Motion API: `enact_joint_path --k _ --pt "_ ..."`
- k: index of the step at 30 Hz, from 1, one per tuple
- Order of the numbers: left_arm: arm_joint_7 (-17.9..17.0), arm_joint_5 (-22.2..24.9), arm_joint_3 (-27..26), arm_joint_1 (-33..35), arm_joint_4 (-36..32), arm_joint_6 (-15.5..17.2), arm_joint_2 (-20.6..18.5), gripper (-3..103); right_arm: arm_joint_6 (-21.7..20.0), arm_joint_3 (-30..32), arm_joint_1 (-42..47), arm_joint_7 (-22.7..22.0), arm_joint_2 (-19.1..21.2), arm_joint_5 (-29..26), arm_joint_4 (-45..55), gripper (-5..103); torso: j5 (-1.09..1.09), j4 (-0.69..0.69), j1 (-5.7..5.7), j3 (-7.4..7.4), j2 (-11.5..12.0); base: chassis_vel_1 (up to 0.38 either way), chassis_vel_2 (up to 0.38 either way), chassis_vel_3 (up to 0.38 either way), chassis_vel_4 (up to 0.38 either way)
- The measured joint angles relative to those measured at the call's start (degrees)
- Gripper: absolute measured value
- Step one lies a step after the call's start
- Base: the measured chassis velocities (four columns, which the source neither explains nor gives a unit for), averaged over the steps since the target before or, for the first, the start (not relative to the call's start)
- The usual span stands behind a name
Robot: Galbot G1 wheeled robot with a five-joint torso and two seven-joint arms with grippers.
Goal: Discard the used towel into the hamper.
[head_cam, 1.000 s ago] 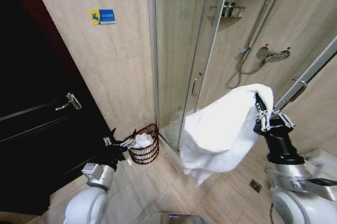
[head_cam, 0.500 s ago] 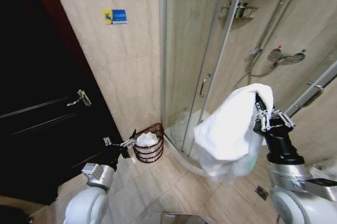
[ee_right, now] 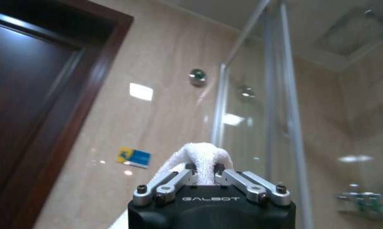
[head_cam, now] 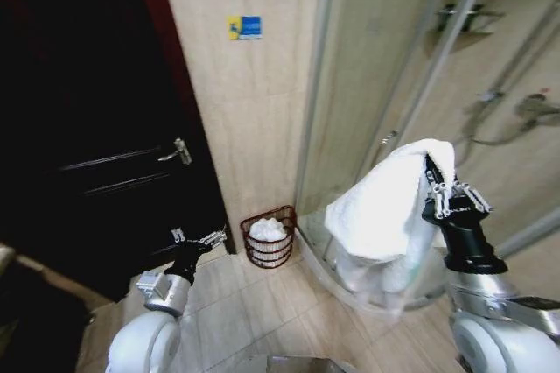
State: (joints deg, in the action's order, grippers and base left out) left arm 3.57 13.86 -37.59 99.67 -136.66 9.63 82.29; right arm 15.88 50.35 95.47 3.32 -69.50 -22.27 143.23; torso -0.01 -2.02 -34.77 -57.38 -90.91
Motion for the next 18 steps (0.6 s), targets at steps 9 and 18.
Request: enact_joint_path --k 9,18 --pt "0.0 0.0 0.0 0.0 0.0 0.0 0.0 100 0.0 0.4 0.1 0.0 0.0 0.6 0.0 9 0.01 0.05 0.0 0.0 0.0 0.018 0.022 0.019 0.016" --pt "0.0 0.0 0.0 0.0 0.0 0.0 0.0 100 0.0 0.5 0.3 0.0 0.0 0.7 0.0 9 0.01 0.04 0.0 0.0 0.0 0.0 0.0 0.0 0.0"
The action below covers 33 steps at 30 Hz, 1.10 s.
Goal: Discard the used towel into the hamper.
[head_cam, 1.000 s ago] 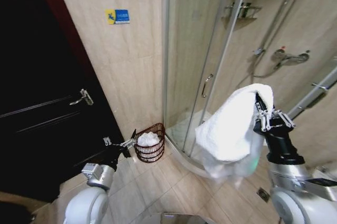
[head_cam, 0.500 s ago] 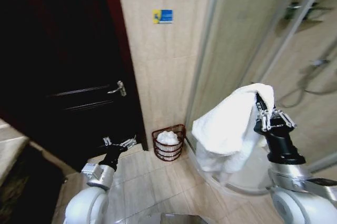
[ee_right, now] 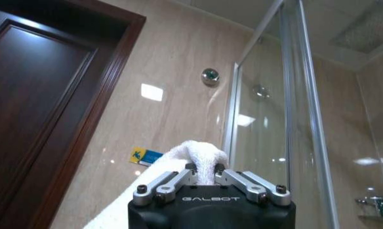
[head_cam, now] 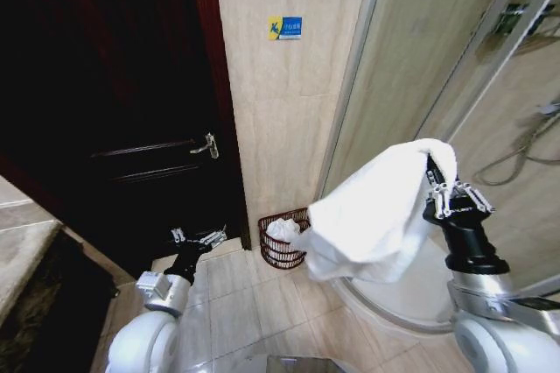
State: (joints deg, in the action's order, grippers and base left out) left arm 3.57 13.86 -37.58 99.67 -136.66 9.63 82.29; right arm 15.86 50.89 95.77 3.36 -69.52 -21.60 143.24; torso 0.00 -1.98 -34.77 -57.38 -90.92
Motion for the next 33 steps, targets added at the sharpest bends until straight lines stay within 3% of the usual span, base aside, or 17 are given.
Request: enact_joint_path --k 33 --pt "0.0 0.0 0.0 0.0 0.0 0.0 0.0 100 0.0 0.0 0.6 0.0 -0.3 0.6 0.0 9 0.0 -0.01 0.0 0.0 0.0 0.011 0.012 -0.007 -0.011"
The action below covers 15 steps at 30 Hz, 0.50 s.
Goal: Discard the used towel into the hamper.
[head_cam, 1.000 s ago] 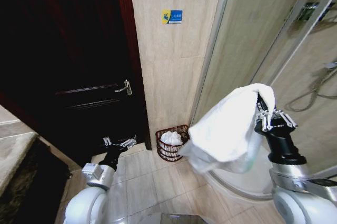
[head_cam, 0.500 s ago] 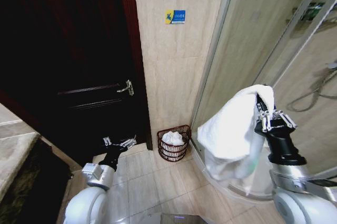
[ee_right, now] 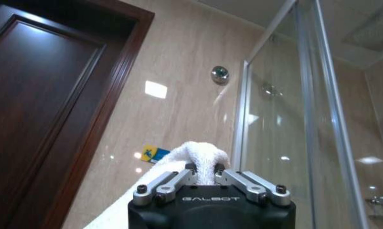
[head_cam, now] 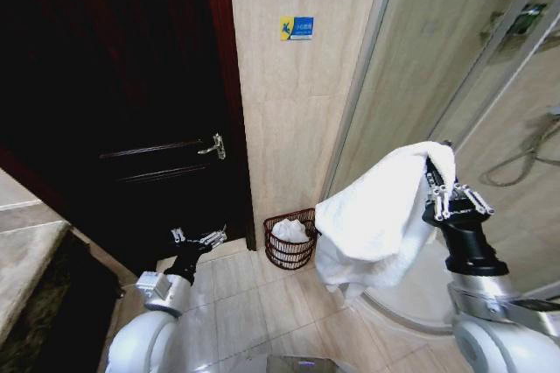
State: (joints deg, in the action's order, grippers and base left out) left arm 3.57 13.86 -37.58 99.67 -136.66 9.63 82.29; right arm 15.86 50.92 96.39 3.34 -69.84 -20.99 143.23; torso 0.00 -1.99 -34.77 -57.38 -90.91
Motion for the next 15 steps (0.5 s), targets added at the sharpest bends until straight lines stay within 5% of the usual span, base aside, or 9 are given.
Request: enact_joint_path --k 15 --pt "0.0 0.0 0.0 0.0 0.0 0.0 0.0 100 0.0 -0.1 -0.3 0.0 0.0 0.1 0.0 9 0.0 0.0 0.0 0.0 0.0 0.058 0.063 -0.054 -0.054"
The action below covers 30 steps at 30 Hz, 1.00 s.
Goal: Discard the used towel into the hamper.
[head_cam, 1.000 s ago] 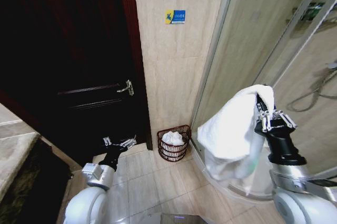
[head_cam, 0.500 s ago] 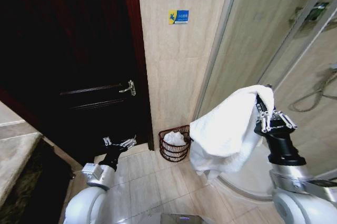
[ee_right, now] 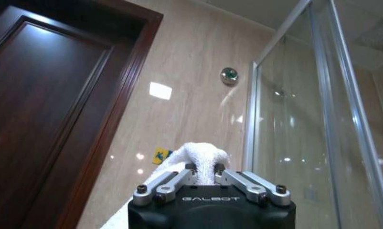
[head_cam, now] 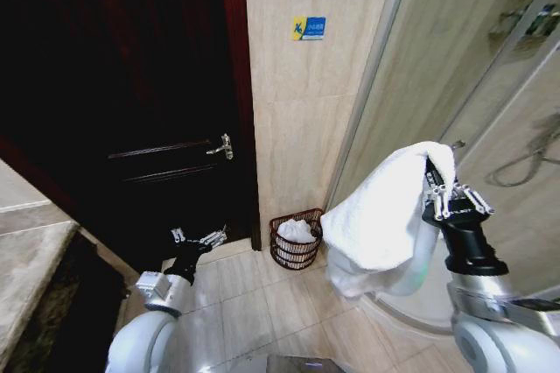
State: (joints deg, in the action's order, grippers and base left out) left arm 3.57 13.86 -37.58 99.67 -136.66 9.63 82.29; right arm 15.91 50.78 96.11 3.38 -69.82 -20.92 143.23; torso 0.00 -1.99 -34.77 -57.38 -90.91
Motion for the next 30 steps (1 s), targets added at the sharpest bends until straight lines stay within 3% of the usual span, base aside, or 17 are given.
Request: enact_joint_path --k 30 --pt "0.0 0.0 0.0 0.0 0.0 0.0 0.0 100 1.5 -0.5 -0.2 -1.2 0.3 -1.1 0.0 9 0.01 0.0 0.0 0.0 0.0 0.083 0.084 -0.083 -0.077"
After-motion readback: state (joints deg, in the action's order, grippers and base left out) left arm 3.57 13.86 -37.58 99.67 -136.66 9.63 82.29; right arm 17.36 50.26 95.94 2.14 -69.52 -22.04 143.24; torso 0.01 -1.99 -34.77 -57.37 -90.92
